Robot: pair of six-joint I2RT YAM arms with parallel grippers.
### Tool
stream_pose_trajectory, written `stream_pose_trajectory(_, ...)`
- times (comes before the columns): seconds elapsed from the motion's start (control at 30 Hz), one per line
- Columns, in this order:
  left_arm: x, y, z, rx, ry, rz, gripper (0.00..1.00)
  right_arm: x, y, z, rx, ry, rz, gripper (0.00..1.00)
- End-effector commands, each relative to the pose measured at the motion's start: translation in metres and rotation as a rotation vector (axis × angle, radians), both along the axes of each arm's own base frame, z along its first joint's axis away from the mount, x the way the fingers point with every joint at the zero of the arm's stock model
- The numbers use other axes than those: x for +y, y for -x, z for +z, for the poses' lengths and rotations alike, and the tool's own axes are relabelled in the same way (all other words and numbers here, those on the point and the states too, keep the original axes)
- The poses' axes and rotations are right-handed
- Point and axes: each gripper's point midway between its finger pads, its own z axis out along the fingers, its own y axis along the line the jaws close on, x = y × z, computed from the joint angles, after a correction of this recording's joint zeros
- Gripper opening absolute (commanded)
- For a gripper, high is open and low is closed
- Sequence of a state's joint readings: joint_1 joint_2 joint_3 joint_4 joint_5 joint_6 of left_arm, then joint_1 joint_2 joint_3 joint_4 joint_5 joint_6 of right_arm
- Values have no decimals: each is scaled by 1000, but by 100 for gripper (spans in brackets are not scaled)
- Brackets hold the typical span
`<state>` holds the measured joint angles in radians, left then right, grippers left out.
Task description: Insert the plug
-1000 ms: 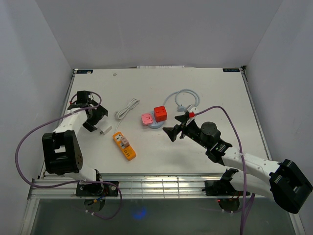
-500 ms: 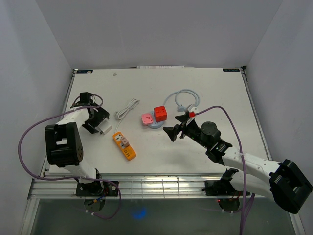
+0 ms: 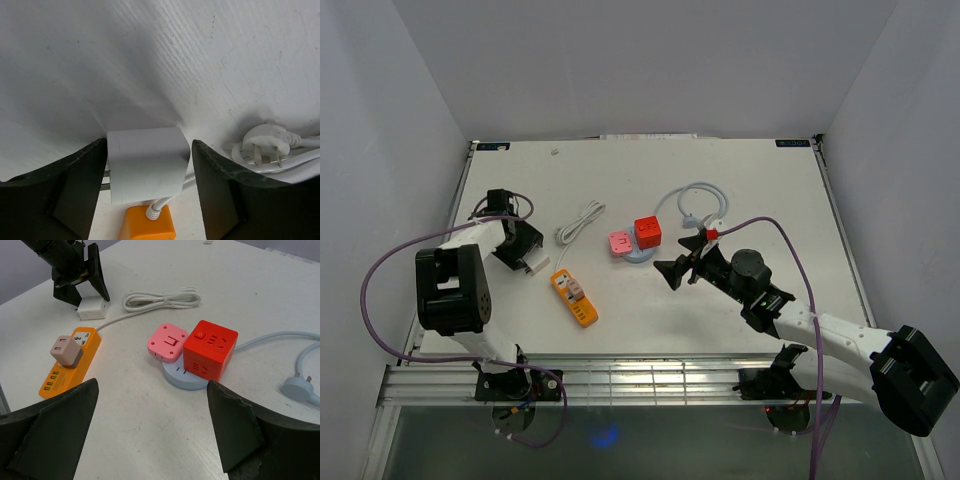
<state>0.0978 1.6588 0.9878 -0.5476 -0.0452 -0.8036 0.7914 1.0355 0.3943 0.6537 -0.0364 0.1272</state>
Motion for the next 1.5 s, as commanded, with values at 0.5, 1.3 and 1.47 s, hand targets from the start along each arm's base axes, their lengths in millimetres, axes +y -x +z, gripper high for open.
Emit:
stream_pose_trajectory(0.5, -63, 0, 108, -421, 26, -271, 55, 11, 4, 15, -26, -41, 65, 94)
stream_pose_trajectory(1.3, -186, 37, 205, -850, 421, -414, 49, 121, -11, 63, 167, -142, 411, 85)
stream_pose_trajectory(1.47, -205, 40, 206, -841, 452, -420, 49, 128, -18, 52, 194, -131, 389, 85)
